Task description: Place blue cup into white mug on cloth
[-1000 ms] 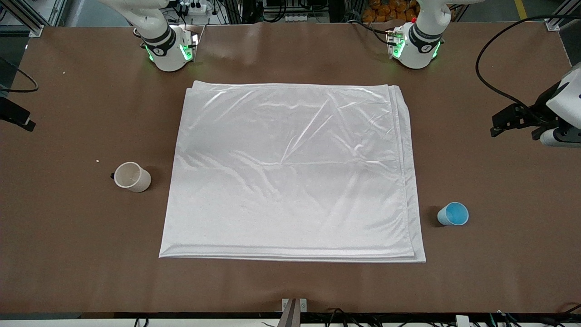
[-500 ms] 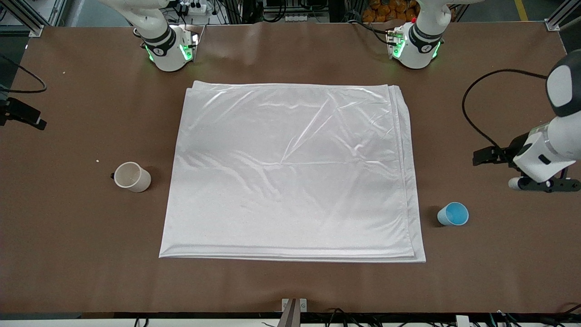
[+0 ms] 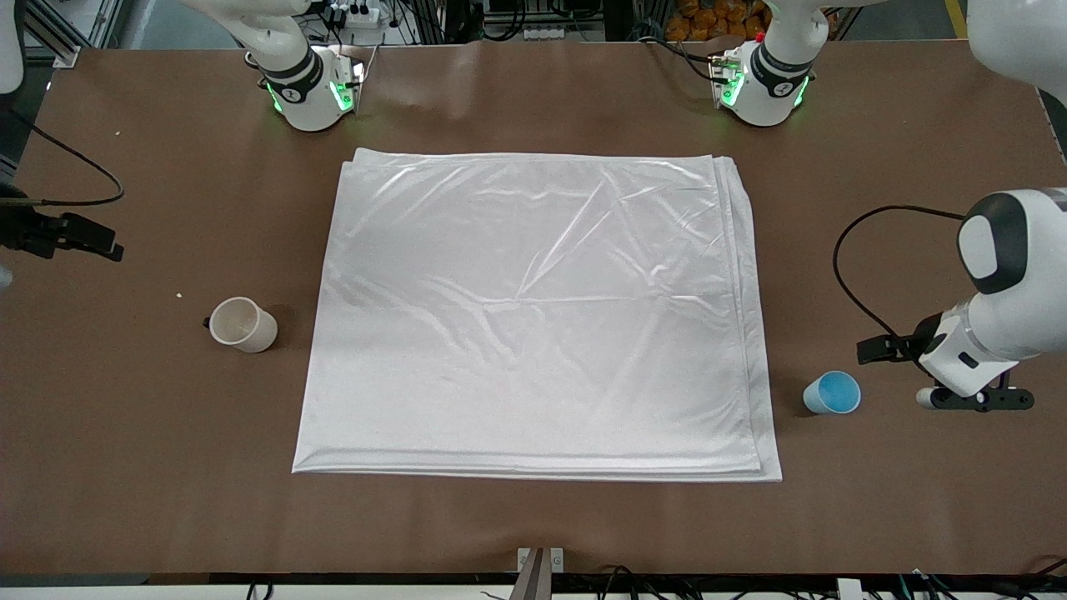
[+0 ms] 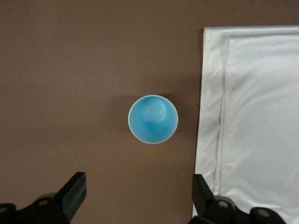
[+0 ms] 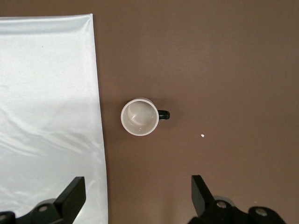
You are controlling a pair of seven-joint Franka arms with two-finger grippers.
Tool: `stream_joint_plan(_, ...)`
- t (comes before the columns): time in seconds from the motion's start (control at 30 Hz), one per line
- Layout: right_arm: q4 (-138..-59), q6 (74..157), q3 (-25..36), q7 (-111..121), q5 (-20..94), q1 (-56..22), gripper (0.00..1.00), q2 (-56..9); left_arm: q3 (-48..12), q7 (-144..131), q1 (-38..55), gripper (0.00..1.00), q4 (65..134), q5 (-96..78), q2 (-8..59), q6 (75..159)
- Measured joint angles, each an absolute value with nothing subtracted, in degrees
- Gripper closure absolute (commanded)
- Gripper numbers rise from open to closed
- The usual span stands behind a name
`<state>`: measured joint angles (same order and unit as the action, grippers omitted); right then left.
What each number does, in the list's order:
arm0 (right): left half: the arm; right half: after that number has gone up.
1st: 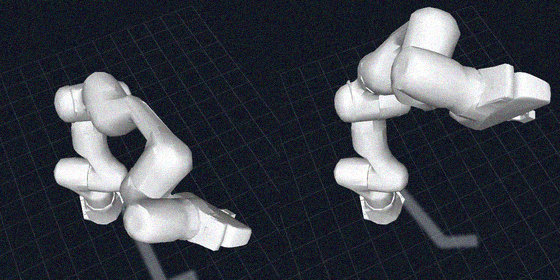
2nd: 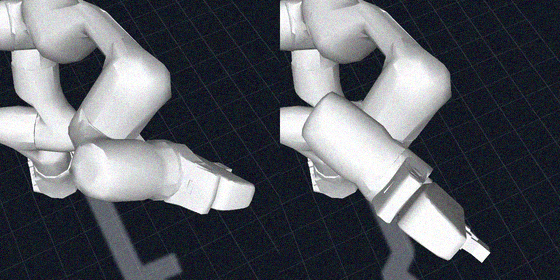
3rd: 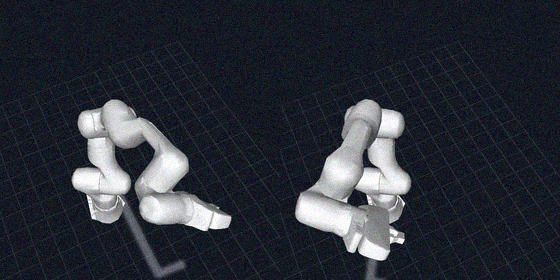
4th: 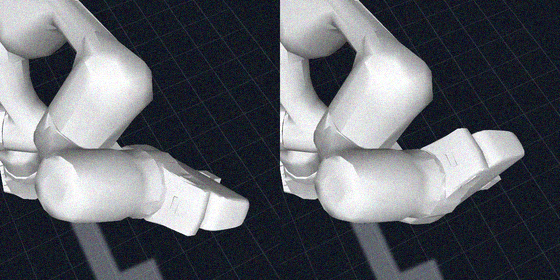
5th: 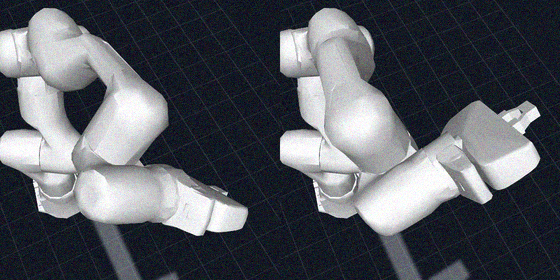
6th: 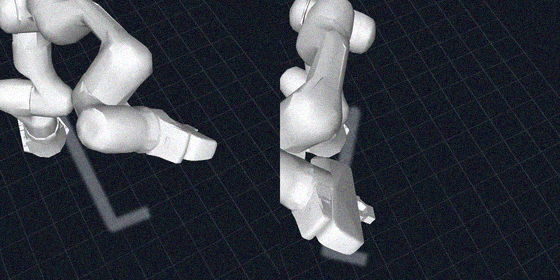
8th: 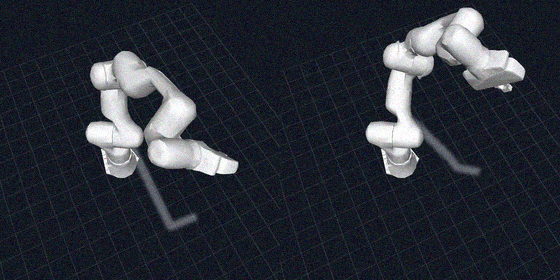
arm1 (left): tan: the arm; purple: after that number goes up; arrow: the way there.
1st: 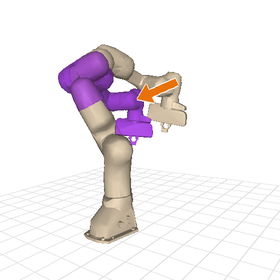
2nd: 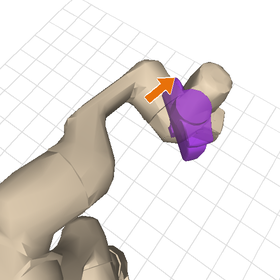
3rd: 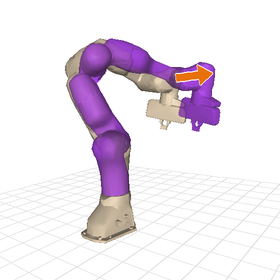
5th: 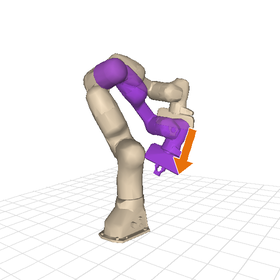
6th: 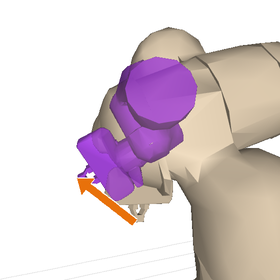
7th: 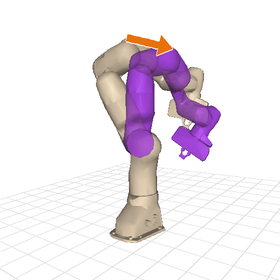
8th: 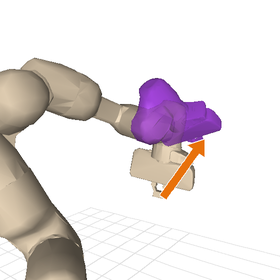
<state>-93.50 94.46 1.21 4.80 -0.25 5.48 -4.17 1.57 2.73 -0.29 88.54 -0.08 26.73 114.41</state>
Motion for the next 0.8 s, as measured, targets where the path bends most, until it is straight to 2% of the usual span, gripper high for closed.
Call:
stream_joint_plan(0.43, -100.4, 102.1, 1.2, 14.0, -0.4, 5.1, 0.0, -5.3, 2.2, 5.2, -1.2, 0.0, 85.9, 1.1, 37.2, 124.3)
stream_joint_plan(0.8, -104.1, 107.3, 1.4, 25.3, -0.5, 5.3, 0.0, -6.6, 2.2, 5.5, -1.6, 0.0, 85.2, 1.1, 41.4, 128.1)
